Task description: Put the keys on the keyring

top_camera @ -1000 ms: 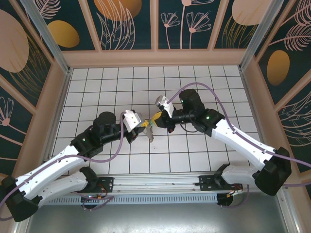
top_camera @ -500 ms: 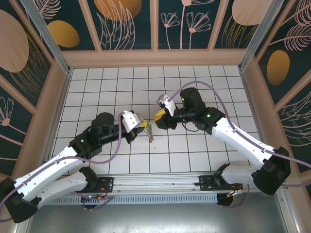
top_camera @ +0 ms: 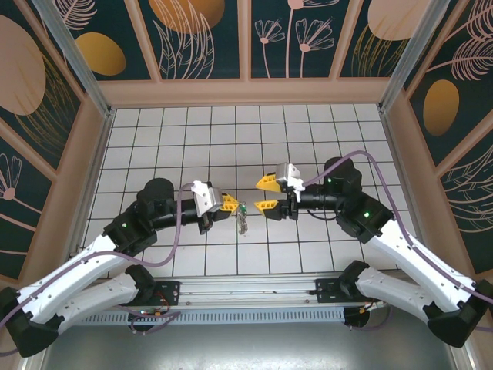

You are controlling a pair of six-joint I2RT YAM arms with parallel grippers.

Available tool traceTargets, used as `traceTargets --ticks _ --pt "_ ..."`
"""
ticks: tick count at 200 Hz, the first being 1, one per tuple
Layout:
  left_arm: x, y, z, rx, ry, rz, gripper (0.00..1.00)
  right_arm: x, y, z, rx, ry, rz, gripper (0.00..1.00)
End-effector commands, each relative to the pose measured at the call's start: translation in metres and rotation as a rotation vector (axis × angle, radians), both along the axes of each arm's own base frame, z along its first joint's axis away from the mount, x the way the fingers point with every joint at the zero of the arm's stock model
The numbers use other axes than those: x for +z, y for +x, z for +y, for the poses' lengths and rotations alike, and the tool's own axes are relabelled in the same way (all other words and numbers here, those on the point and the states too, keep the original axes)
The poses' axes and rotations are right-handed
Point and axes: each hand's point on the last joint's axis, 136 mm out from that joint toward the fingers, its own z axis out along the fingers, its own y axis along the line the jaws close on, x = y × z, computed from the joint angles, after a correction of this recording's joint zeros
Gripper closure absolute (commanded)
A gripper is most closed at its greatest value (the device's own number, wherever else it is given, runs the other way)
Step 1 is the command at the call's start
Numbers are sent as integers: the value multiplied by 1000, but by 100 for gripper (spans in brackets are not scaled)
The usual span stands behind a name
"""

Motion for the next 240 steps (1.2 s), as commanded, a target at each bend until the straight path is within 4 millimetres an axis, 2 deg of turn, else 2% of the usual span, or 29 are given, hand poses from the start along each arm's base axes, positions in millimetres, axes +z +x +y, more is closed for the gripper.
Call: traceTargets --ticks 1,26,46,93,123,155,177,211,240 --pt "41 -25 -4 -140 -112 -92 100 14 -8 5 72 67 -90 51" --pt "46 -32 -3 -179 -134 -114 100 10 -11 8 106 67 -75 52" --pt "50 -36 -2 -194 -151 -127 100 8 -22 9 179 71 -57 52" --pt "51 -38 0 -194 -169 -143 100 -8 -25 20 238 7 9 63" --pt "48 -37 0 -188 -165 -142 100 -9 -28 23 260 5 14 68" --pt "47 -35 -1 -179 -161 -144 100 -9 -32 23 276 3 11 68" --pt "47 -33 0 -169 -157 -145 100 -9 -25 22 214 -12 -4 64" --pt "45 -33 -1 -170 -151 -137 100 4 -19 12 117 9 -64 59" --pt "44 -33 -2 -174 -145 -134 100 12 -22 9 114 25 -83 58"
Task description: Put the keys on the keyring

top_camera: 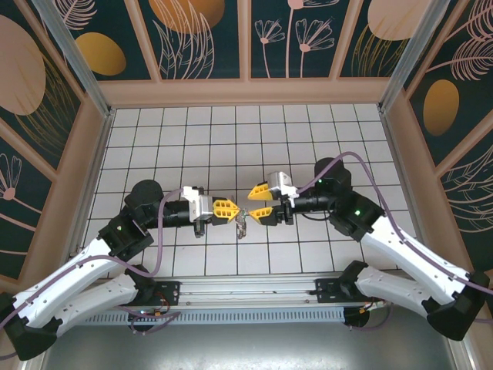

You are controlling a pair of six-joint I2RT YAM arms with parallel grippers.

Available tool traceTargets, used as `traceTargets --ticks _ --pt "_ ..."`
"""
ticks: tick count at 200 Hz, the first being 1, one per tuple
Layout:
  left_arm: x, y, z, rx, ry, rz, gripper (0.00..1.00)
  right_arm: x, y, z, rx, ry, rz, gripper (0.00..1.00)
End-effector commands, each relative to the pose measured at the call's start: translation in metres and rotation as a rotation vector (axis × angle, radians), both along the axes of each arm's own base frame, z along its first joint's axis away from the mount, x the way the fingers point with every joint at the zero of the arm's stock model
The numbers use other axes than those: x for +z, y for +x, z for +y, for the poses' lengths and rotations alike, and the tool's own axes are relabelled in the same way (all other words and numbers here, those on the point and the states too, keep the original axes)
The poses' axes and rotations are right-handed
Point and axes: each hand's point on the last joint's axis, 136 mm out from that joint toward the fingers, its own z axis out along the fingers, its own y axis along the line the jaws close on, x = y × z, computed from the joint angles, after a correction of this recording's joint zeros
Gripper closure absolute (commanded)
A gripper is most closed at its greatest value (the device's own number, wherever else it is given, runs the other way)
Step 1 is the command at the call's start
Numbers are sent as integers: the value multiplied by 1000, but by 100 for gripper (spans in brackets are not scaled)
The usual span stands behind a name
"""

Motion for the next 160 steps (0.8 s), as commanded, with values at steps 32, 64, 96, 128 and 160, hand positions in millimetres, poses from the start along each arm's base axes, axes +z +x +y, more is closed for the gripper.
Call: traceTargets --ticks 32,64,96,128,160 --pt "5 -2 -2 -17 -17 -35 100 26 -11 -2 49 60 -49 59" --pt "6 -3 -2 -21 -17 -37 100 18 -12 7 102 30 -13 64" --pt "5 -3 -2 -25 -14 -33 100 15 -13 13 128 17 -5 69" --pt "4 -3 -3 -28 -12 -31 100 13 -12 15 132 15 -5 80" --pt "3 -1 -3 -20 -8 -28 100 14 -16 15 145 18 -6 78"
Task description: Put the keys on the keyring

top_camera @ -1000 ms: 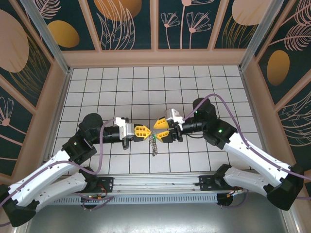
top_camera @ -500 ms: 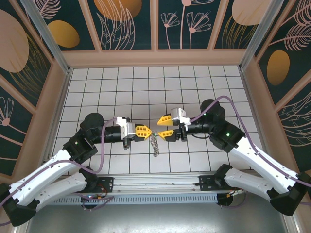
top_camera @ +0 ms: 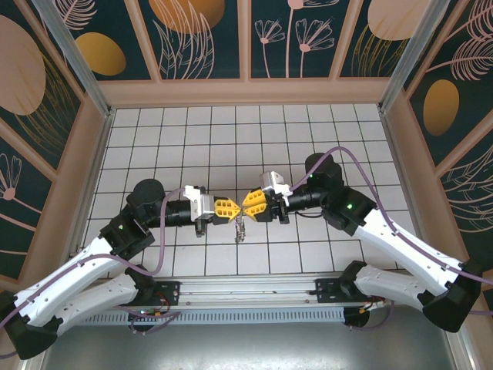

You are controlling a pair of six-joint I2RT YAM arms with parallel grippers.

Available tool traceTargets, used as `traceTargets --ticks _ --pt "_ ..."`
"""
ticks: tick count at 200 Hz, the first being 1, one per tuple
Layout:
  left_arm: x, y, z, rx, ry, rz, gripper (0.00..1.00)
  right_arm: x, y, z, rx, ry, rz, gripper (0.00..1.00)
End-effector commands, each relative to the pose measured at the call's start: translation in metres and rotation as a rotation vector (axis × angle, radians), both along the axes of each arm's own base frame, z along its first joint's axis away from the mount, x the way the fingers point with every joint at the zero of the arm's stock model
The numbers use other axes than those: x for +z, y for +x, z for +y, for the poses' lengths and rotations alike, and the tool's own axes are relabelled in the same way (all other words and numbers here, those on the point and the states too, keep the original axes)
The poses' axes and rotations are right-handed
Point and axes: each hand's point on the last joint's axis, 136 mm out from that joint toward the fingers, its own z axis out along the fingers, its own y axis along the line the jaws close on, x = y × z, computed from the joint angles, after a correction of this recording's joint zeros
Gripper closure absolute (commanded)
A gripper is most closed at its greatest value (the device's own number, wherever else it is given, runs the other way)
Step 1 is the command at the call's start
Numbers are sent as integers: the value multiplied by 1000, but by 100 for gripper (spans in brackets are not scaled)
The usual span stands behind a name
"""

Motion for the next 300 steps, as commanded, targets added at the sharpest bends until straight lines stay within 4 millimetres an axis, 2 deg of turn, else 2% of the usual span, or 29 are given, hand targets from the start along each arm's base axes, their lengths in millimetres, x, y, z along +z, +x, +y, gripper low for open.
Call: traceTargets --ticks 1,43,77,141,182,194,207,215,243,300 --pt "6 -3 -1 -19 -17 -36 100 19 -9 0 43 44 -39 78" --pt "5 -1 -2 -9 -9 -34 100 18 -14 -1 54 37 -37 67" --pt "3 1 -3 -6 -4 -29 100 21 -14 -1 52 48 -47 67" --pt "2 1 -3 -8 -2 -28 100 18 -8 1 26 40 -56 100" --pt "-4 12 -4 46 40 2 100 19 9 -1 -96 21 -100 100" --pt "-10 17 -4 70 74 24 90 19 18 -3 -152 -14 -107 100" --pt "-16 23 -4 103 110 48 72 16 26 -5 -203 -69 -114 100" --pt "-20 27 -3 125 126 57 67 13 30 -6 -232 -99 -121 100" --pt "-25 35 1 185 157 66 65 -1 41 -5 -310 -204 -162 100" --pt "-26 39 0 191 188 65 67 -30 52 4 -403 -354 -264 100"
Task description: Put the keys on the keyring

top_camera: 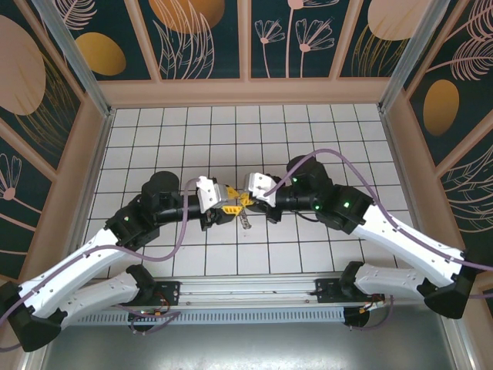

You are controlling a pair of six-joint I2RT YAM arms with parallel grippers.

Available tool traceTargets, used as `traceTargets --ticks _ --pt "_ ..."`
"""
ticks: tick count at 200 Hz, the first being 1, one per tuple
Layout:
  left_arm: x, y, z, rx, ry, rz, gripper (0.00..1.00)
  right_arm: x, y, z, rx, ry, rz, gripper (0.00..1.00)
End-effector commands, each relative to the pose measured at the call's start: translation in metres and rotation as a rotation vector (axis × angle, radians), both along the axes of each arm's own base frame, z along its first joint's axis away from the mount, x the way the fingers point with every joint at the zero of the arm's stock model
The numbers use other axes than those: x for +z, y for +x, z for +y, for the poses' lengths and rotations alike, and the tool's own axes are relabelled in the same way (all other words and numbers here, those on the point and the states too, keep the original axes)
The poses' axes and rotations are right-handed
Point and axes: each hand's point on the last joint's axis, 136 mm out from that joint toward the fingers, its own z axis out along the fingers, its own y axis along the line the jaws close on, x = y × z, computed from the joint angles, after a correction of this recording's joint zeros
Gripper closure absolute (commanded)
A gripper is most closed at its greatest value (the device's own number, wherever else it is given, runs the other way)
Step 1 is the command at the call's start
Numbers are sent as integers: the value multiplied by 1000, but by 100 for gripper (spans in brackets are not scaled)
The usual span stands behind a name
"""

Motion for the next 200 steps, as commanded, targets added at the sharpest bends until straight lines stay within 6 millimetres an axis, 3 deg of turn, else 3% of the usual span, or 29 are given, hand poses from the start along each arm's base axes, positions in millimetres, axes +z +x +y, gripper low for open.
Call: traceTargets --ticks 1,69,126,166,188,200 --pt "11 0 2 5 2 -32 67 -2 15 -5 -85 -68 -91 100" --pt "3 1 0 2 28 -20 79 -2 -3 0 0 -78 -114 100" --pt "-5 5 -2 1 63 -9 80 0 -9 0 31 -64 -109 100" --pt "-9 6 -3 -1 74 -6 90 4 -13 0 45 -48 -112 100" --pt "-12 6 -4 -5 82 0 100 9 -15 0 54 -27 -117 100" --pt "-12 5 -4 -8 80 3 100 12 -16 -1 54 -17 -121 100"
